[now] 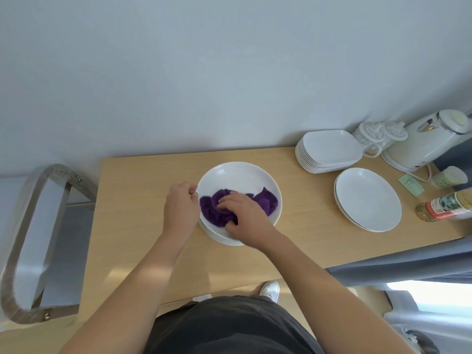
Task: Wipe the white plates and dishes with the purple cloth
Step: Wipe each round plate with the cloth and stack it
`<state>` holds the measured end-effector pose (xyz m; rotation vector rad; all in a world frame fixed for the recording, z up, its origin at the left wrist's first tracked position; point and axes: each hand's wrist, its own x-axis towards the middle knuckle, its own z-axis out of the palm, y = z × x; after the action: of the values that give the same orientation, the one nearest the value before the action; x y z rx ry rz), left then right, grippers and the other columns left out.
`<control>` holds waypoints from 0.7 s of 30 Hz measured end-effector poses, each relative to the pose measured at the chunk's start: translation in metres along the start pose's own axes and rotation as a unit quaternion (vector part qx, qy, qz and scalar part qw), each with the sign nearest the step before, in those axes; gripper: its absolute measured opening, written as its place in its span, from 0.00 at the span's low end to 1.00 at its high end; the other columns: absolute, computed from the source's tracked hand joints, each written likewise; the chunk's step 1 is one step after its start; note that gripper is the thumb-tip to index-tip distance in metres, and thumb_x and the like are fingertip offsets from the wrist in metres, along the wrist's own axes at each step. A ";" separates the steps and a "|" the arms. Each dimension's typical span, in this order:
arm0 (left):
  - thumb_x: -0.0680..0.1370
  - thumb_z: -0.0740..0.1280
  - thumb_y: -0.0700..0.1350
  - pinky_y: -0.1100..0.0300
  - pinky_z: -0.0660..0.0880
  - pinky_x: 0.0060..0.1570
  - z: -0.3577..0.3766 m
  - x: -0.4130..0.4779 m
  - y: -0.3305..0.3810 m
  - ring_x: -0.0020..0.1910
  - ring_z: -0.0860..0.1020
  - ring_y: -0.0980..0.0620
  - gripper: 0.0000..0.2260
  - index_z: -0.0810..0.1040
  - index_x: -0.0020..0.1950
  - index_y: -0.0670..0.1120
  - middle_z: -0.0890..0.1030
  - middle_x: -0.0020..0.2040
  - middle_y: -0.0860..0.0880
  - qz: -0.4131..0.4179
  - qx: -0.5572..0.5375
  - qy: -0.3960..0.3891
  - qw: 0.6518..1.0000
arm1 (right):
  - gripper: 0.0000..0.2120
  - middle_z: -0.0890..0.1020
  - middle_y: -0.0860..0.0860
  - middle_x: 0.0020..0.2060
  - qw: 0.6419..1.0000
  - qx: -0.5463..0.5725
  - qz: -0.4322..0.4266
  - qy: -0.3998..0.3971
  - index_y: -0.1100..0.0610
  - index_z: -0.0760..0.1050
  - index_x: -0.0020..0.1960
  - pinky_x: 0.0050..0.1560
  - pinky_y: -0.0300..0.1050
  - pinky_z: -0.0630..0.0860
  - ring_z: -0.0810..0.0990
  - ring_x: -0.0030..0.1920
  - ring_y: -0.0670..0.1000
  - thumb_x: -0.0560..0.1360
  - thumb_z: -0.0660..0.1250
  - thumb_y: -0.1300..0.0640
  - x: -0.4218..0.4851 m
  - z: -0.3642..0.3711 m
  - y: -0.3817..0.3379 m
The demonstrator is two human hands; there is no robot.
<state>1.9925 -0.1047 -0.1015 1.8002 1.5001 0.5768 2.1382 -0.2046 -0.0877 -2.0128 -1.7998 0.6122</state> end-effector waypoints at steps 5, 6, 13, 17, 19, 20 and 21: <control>0.80 0.61 0.38 0.54 0.74 0.50 0.001 0.000 -0.001 0.52 0.78 0.47 0.11 0.80 0.59 0.44 0.78 0.57 0.47 0.007 0.007 0.000 1.000 | 0.18 0.83 0.45 0.54 0.999 -0.023 0.040 -0.001 0.54 0.82 0.56 0.58 0.50 0.75 0.76 0.58 0.51 0.67 0.65 0.62 -0.031 -0.012 0.003; 0.80 0.61 0.38 0.53 0.75 0.50 0.001 -0.001 -0.001 0.51 0.78 0.47 0.11 0.80 0.59 0.45 0.78 0.57 0.47 0.009 0.011 0.001 1.000 | 0.18 0.83 0.45 0.52 0.998 -0.030 0.055 0.002 0.53 0.82 0.55 0.56 0.51 0.75 0.75 0.56 0.51 0.67 0.65 0.62 -0.032 -0.015 0.006; 0.79 0.64 0.40 0.55 0.69 0.43 -0.005 -0.008 0.015 0.53 0.75 0.45 0.14 0.76 0.64 0.46 0.73 0.60 0.46 0.028 0.158 -0.006 0.987 | 0.19 0.83 0.44 0.48 0.979 -0.013 0.125 0.163 0.49 0.81 0.52 0.53 0.52 0.74 0.76 0.53 0.55 0.64 0.59 0.58 -0.033 -0.034 0.024; 0.79 0.67 0.44 0.53 0.74 0.53 -0.003 -0.019 0.033 0.60 0.75 0.47 0.17 0.74 0.69 0.48 0.73 0.62 0.48 0.072 0.155 -0.050 0.984 | 0.18 0.81 0.48 0.53 0.947 0.080 0.222 0.216 0.46 0.77 0.56 0.44 0.54 0.80 0.80 0.49 0.58 0.70 0.60 0.60 -0.044 -0.060 0.054; 0.80 0.66 0.47 0.54 0.75 0.54 0.006 -0.029 0.042 0.58 0.77 0.49 0.14 0.77 0.66 0.48 0.76 0.61 0.51 0.114 0.145 -0.118 0.976 | 0.15 0.81 0.49 0.49 0.925 0.165 0.277 0.203 0.44 0.74 0.56 0.35 0.53 0.81 0.83 0.42 0.55 0.75 0.60 0.61 -0.054 -0.072 0.068; 0.80 0.66 0.49 0.55 0.74 0.54 0.012 -0.035 0.047 0.57 0.77 0.51 0.14 0.77 0.65 0.49 0.76 0.61 0.52 0.135 0.150 -0.153 0.967 | 0.14 0.81 0.48 0.47 0.921 0.173 0.287 0.200 0.44 0.73 0.56 0.36 0.53 0.82 0.83 0.41 0.53 0.77 0.60 0.61 -0.059 -0.076 0.072; 0.80 0.65 0.52 0.56 0.73 0.55 0.018 -0.041 0.051 0.58 0.77 0.52 0.15 0.78 0.64 0.49 0.76 0.61 0.54 0.154 0.157 -0.183 0.958 | 0.12 0.81 0.47 0.45 0.920 0.175 0.287 0.201 0.45 0.72 0.56 0.37 0.51 0.81 0.82 0.42 0.51 0.78 0.60 0.60 -0.063 -0.078 0.076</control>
<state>2.0297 -0.1520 -0.0707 2.2631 1.1092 0.1328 2.2382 -0.2753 -0.0588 -2.1944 -0.7909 0.5711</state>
